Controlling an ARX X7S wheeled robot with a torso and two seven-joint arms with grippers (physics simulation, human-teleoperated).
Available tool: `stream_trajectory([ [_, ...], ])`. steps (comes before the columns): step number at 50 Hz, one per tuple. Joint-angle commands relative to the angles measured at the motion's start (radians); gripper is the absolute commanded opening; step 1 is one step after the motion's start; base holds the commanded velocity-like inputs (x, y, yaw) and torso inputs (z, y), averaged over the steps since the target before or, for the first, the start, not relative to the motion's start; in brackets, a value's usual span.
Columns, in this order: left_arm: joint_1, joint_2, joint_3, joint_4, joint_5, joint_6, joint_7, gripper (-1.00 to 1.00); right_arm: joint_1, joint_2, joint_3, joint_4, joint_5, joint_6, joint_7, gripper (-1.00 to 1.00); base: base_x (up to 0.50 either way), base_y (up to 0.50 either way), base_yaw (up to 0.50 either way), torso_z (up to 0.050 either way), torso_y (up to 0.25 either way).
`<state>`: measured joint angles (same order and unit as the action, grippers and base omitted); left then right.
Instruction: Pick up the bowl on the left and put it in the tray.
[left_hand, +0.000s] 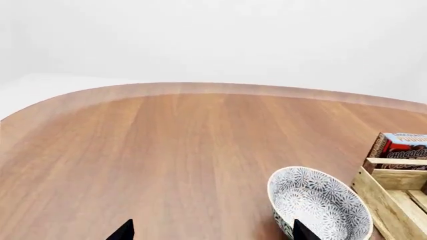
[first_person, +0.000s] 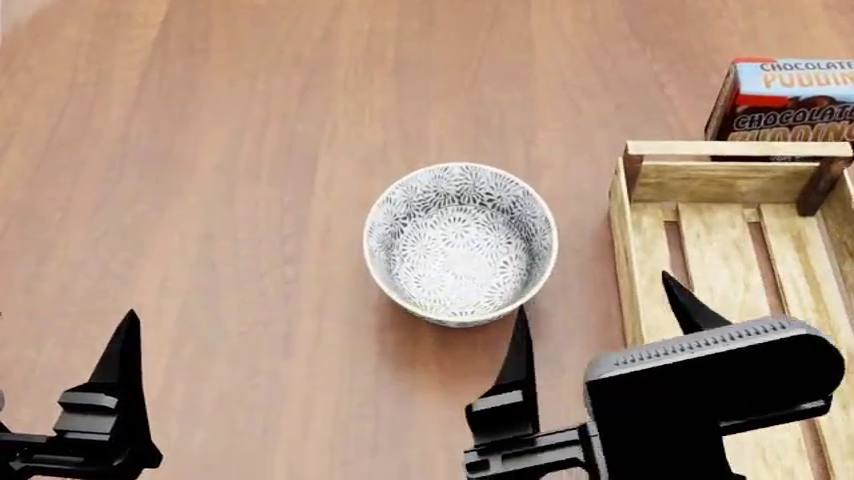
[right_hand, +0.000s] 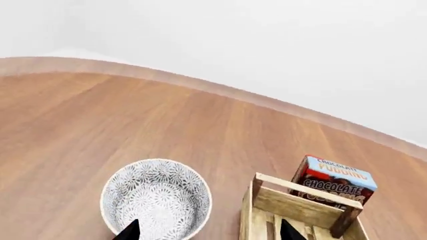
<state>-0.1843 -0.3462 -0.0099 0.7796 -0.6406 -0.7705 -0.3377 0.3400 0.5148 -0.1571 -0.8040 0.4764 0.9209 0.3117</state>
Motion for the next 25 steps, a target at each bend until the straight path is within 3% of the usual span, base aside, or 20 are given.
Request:
stream_trajectory([
  [1, 0.025, 0.001, 0.014, -0.016, 0.013, 0.024, 0.005, 1.0, 0.194, 0.096, -0.221, 0.104, -0.136, 0.03, -0.077, 1.0, 0.0, 0.0, 0.0, 0.0, -0.25],
  [6, 0.059, -0.007, 0.053, -0.02, 0.062, 0.067, 0.021, 1.0, 0.393, 0.153, -0.428, 0.219, -0.249, -0.011, -0.201, 1.0, 0.0, 0.0, 0.0, 0.0, -0.111],
  [10, 0.098, -0.016, 0.098, -0.04, 0.109, 0.115, 0.049, 1.0, 0.556, 0.215, -0.688, 0.304, -0.397, -0.12, -0.39, 1.0, 0.0, 0.0, 0.0, 0.0, 0.0],
  [25, 0.148, -0.027, 0.119, -0.072, 0.122, 0.166, 0.081, 1.0, 0.753, 0.157, -0.928, 0.566, -0.555, -0.203, -0.571, 1.0, 0.0, 0.0, 0.0, 0.0, 0.0],
])
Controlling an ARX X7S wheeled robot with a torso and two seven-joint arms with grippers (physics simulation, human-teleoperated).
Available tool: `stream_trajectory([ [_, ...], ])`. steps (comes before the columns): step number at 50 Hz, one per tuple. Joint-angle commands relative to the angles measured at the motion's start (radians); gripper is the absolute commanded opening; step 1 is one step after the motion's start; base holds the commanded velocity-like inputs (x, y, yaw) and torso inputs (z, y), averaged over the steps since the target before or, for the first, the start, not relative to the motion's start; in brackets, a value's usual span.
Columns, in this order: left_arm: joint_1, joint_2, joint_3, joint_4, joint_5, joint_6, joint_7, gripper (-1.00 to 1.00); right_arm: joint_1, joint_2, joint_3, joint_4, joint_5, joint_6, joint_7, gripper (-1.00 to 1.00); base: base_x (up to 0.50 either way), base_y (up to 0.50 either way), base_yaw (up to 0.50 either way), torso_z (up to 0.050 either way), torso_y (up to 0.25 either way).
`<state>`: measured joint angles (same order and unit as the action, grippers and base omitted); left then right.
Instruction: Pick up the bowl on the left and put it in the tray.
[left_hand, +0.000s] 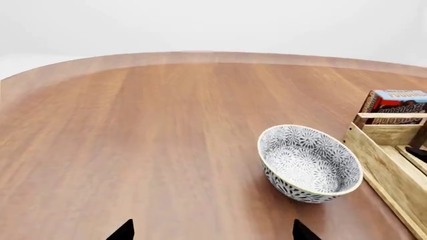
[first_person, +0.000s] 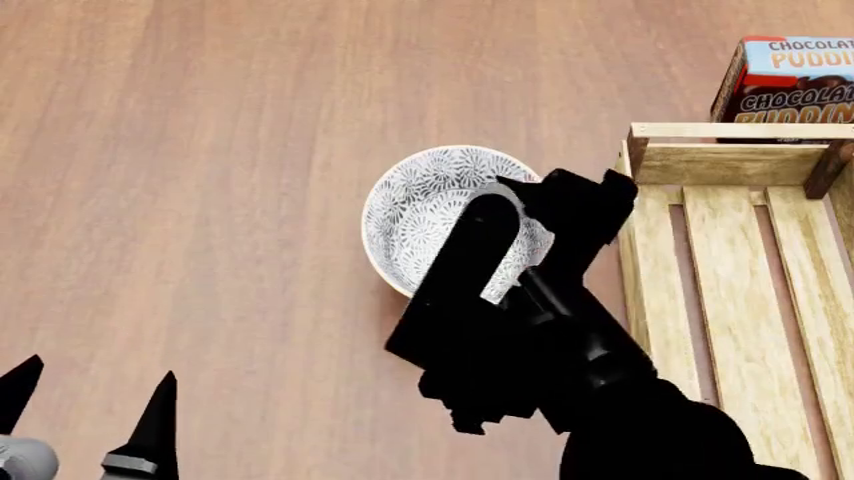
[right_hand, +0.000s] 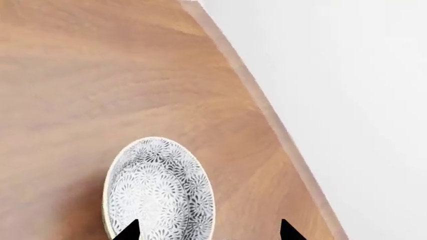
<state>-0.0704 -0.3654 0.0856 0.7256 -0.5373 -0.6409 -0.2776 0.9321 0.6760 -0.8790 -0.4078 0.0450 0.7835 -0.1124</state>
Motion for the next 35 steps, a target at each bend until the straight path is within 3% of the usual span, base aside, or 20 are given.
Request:
stream_trajectory([
  [1, 0.037, -0.01, 0.025, -0.013, 0.019, 0.039, 0.023, 1.0, 0.174, -0.022, -0.225, 0.211, -0.126, -0.063, -0.167, 1.0, 0.0, 0.0, 0.0, 0.0, 0.0],
  [7, 0.034, -0.013, 0.032, -0.018, 0.022, 0.041, 0.025, 1.0, 0.188, -0.081, -0.215, 0.315, -0.096, -0.056, -0.185, 1.0, 0.0, 0.0, 0.0, 0.0, 0.0],
  [35, 0.051, -0.03, 0.043, -0.028, 0.023, 0.074, 0.04, 1.0, 0.15, -0.295, -0.21, 0.815, -0.036, -0.343, -0.155, 1.0, 0.0, 0.0, 0.0, 0.0, 0.0],
])
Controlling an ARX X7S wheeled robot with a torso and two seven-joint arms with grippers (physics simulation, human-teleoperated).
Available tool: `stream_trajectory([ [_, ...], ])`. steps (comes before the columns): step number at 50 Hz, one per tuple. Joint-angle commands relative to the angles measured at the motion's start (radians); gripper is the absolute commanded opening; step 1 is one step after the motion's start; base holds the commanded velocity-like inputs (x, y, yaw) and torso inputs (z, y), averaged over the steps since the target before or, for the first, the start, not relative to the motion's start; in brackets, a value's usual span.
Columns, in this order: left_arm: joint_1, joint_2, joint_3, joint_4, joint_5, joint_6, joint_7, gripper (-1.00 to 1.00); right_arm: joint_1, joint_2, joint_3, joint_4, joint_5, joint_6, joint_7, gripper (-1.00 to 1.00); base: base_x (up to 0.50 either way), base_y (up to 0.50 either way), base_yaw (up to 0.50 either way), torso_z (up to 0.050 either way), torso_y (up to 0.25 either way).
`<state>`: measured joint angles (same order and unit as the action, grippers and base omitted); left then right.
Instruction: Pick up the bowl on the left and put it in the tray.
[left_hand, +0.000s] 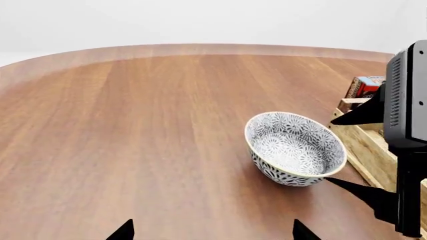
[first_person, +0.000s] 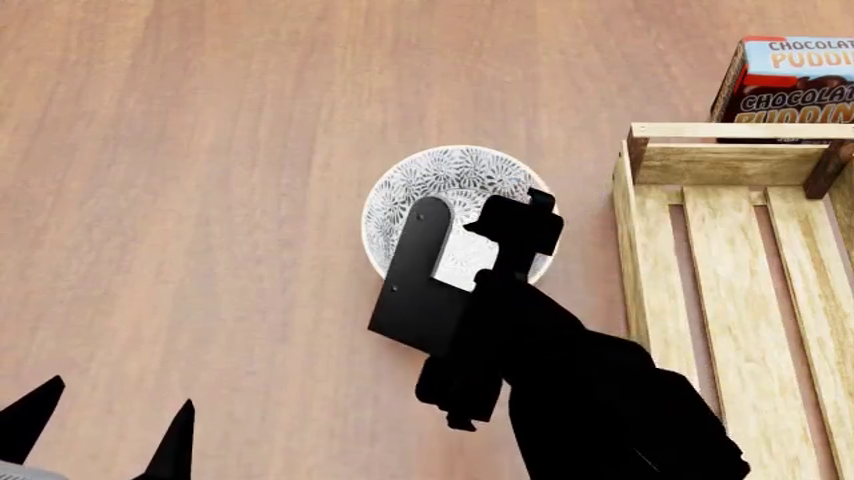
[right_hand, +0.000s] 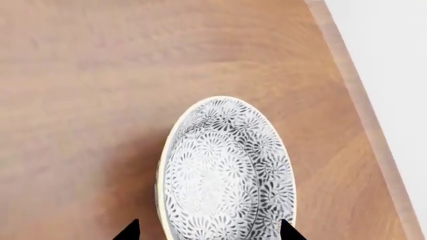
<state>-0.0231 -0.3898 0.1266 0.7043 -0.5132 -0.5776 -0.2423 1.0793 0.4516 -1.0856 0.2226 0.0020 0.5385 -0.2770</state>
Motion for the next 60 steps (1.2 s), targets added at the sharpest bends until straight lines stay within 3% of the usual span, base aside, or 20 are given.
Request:
stream_trajectory([
  [1, 0.004, -0.006, 0.003, -0.007, 0.0, 0.012, 0.005, 1.0, 0.005, -0.078, -0.001, 0.203, 0.009, -0.103, 0.014, 1.0, 0.0, 0.0, 0.0, 0.0, 0.0],
  [32, 0.014, -0.016, 0.007, -0.011, -0.008, 0.032, 0.003, 1.0, 0.016, -0.265, 0.028, 0.711, 0.022, -0.441, 0.1, 1.0, 0.0, 0.0, 0.0, 0.0, 0.0],
  [33, 0.014, -0.016, 0.007, -0.011, -0.01, 0.03, 0.002, 1.0, 0.015, -0.265, 0.031, 0.71, 0.025, -0.441, 0.103, -1.0, 0.0, 0.0, 0.0, 0.0, 0.0],
  [38, 0.014, -0.018, 0.007, -0.008, -0.012, 0.031, 0.001, 1.0, 0.016, -0.266, 0.032, 0.724, 0.023, -0.452, 0.113, -1.0, 0.0, 0.0, 0.0, 0.0, 0.0],
  [48, 0.015, -0.021, 0.01, -0.008, -0.012, 0.033, -0.004, 1.0, 0.0, -0.188, 0.034, 0.52, 0.018, -0.337, 0.122, -1.0, 0.0, 0.0, 0.0, 0.0, 0.0],
  [60, 0.016, -0.026, 0.006, 0.001, -0.015, 0.032, -0.013, 1.0, 0.035, 0.014, 0.064, -0.024, 0.006, -0.026, 0.094, -1.0, 0.0, 0.0, 0.0, 0.0, 0.0],
])
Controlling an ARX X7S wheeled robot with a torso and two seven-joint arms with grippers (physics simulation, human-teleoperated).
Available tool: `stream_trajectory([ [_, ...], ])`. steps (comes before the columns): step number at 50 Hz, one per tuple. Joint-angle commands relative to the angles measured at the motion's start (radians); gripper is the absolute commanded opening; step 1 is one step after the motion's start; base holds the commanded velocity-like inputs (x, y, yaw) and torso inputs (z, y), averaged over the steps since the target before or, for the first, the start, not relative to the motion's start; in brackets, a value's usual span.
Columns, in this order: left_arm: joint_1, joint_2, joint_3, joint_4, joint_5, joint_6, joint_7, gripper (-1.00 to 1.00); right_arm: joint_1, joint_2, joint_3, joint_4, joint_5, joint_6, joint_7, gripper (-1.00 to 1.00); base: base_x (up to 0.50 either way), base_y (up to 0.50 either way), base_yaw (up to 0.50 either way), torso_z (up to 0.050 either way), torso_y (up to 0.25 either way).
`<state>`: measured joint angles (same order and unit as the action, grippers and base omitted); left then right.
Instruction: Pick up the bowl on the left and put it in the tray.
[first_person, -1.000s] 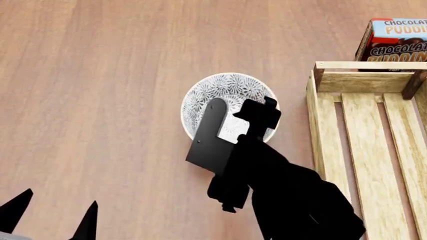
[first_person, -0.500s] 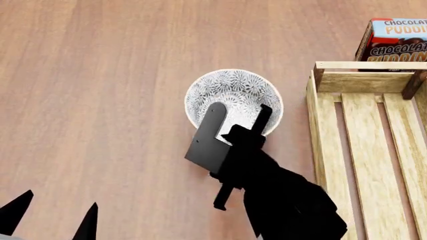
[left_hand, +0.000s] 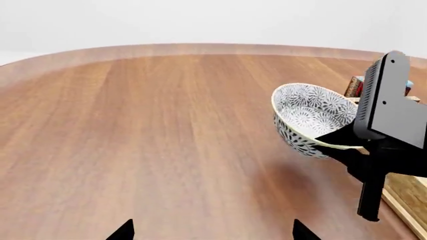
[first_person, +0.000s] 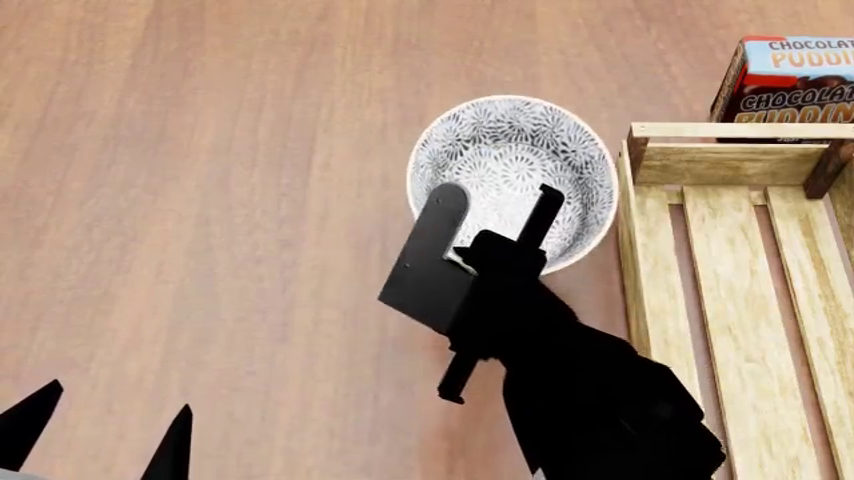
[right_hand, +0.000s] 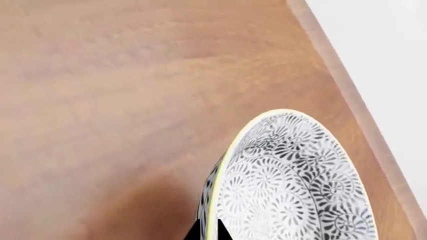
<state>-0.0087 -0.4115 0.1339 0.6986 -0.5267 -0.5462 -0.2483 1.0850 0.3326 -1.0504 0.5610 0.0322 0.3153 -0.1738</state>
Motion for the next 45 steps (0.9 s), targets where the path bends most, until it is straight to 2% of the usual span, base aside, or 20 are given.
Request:
stream_trajectory([
  [1, 0.001, -0.004, -0.001, 0.007, -0.003, 0.0, -0.008, 1.0, 0.03, 0.138, 0.031, -0.376, -0.022, 0.208, -0.012, -1.0, 0.0, 0.0, 0.0, 0.0, 0.0],
  [8, 0.0, -0.009, 0.001, 0.025, -0.007, -0.012, -0.019, 1.0, 0.056, 0.232, 0.05, -0.593, -0.024, 0.334, -0.04, -1.0, 0.0, 0.0, 0.0, 0.0, 0.0],
  [16, -0.001, -0.013, -0.005, 0.034, -0.016, -0.018, -0.027, 1.0, 0.063, 0.319, 0.078, -0.742, -0.016, 0.419, -0.058, -1.0, 0.0, 0.0, 0.0, 0.0, 0.0],
  [23, 0.001, -0.011, -0.007, 0.024, -0.019, -0.014, -0.03, 1.0, 0.06, 0.433, 0.153, -0.898, 0.018, 0.506, -0.062, -1.0, 0.0, 0.0, 0.0, 0.0, 0.0],
  [27, 0.001, -0.012, -0.008, 0.025, -0.02, -0.014, -0.033, 1.0, 0.046, 0.493, 0.175, -0.945, 0.026, 0.54, -0.062, -1.0, 0.0, 0.0, 0.0, 0.0, 0.0],
  [31, 0.001, -0.012, -0.006, 0.024, -0.02, -0.012, -0.034, 1.0, 0.038, 0.507, 0.187, -0.948, 0.03, 0.549, -0.053, -1.0, 0.0, 0.0, 0.0, 0.0, 0.0],
  [36, -0.002, -0.012, 0.003, 0.018, -0.014, -0.01, -0.035, 1.0, -0.033, 0.576, 0.257, -0.948, 0.078, 0.534, -0.019, -1.0, 0.0, 0.0, 0.0, 0.0, 0.003],
  [45, -0.004, -0.013, 0.009, 0.017, -0.016, -0.013, -0.038, 1.0, -0.113, 0.609, 0.306, -0.906, 0.117, 0.51, 0.028, -1.0, 0.0, 0.0, 0.0, 0.0, 0.0],
])
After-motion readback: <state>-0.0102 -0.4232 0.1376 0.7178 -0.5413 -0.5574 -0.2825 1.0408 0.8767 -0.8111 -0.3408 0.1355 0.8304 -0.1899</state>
